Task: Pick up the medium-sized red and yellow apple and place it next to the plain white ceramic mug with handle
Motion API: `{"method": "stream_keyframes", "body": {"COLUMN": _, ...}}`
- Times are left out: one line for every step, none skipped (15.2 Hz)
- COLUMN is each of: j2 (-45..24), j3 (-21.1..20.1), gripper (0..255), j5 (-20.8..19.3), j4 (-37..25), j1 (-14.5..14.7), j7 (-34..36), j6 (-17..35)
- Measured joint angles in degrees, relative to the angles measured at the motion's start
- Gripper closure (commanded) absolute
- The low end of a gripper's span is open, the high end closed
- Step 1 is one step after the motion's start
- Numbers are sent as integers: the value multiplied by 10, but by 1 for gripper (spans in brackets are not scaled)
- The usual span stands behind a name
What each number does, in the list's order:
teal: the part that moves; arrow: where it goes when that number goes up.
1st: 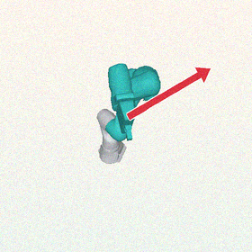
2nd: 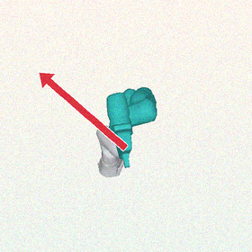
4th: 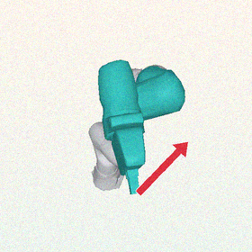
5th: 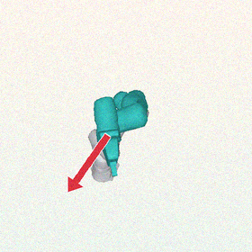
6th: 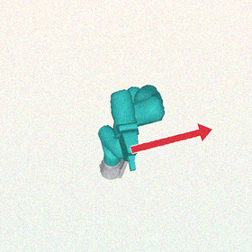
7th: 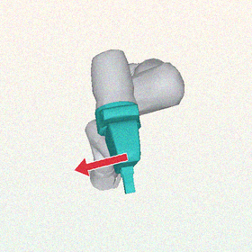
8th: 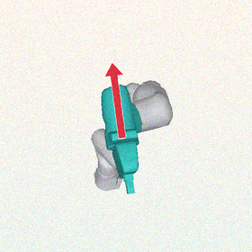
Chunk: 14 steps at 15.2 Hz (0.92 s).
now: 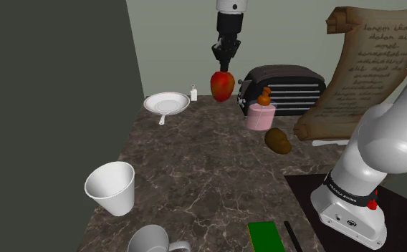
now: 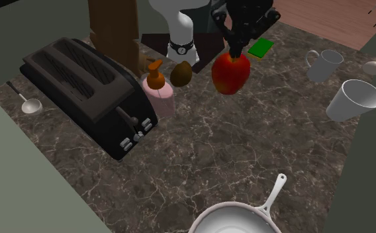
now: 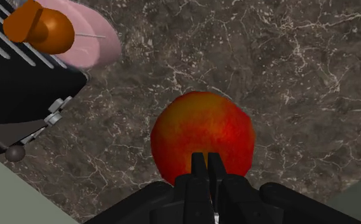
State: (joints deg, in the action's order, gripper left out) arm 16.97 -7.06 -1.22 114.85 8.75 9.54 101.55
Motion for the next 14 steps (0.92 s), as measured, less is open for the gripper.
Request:
{"method": "stream_keyframes", "body": {"j2": 10, "j3": -8, "gripper": 255, "j5": 3, "j4": 8, "j1": 5, "j7": 12, "j6": -2}}
{"method": "stream_keyframes", "body": {"j2": 16, "j3": -17, "gripper": 255, "j5": 6, "j4": 15, "j1": 11, "j7": 25, "j6": -2}}
{"method": "stream_keyframes", "body": {"j2": 21, "j3": -26, "gripper": 255, "j5": 9, "j4": 18, "j1": 16, "j7": 39, "j6": -4}}
{"method": "stream_keyframes", "body": {"j2": 22, "j3": -36, "gripper": 255, "j5": 11, "j4": 18, "j1": 21, "j7": 53, "j6": -5}}
{"method": "stream_keyframes", "body": {"j2": 30, "j3": -45, "gripper": 255, "j5": 15, "j4": 20, "j1": 27, "j7": 66, "j6": -12}}
{"method": "stream_keyframes", "body": {"j2": 33, "j3": -55, "gripper": 255, "j5": 18, "j4": 23, "j1": 33, "j7": 81, "j6": -12}}
{"method": "stream_keyframes", "body": {"j2": 39, "j3": -63, "gripper": 255, "j5": 22, "j4": 26, "j1": 38, "j7": 92, "j6": -15}}
{"method": "stream_keyframes", "body": {"j2": 43, "j3": -73, "gripper": 255, "j5": 25, "j4": 30, "j1": 43, "j7": 106, "j6": -15}}
{"method": "stream_keyframes", "body": {"j2": 48, "j3": -81, "gripper": 255, "j5": 29, "j4": 35, "j1": 48, "j7": 118, "j6": -15}}
{"method": "stream_keyframes", "body": {"j2": 46, "j3": -90, "gripper": 255, "j5": 31, "j4": 27, "j1": 52, "j7": 131, "j6": -21}}
{"method": "stream_keyframes", "body": {"j2": 51, "j3": -100, "gripper": 255, "j5": 35, "j4": 32, "j1": 58, "j7": 145, "j6": -21}}
{"method": "stream_keyframes", "body": {"j2": 51, "j3": -111, "gripper": 255, "j5": 39, "j4": 31, "j1": 64, "j7": 160, "j6": -22}}
{"method": "stream_keyframes", "body": {"j2": 55, "j3": -119, "gripper": 255, "j5": 42, "j4": 34, "j1": 68, "j7": 172, "j6": -22}}
{"method": "stream_keyframes", "body": {"j2": 57, "j3": -130, "gripper": 255, "j5": 46, "j4": 31, "j1": 74, "j7": 187, "j6": -28}}
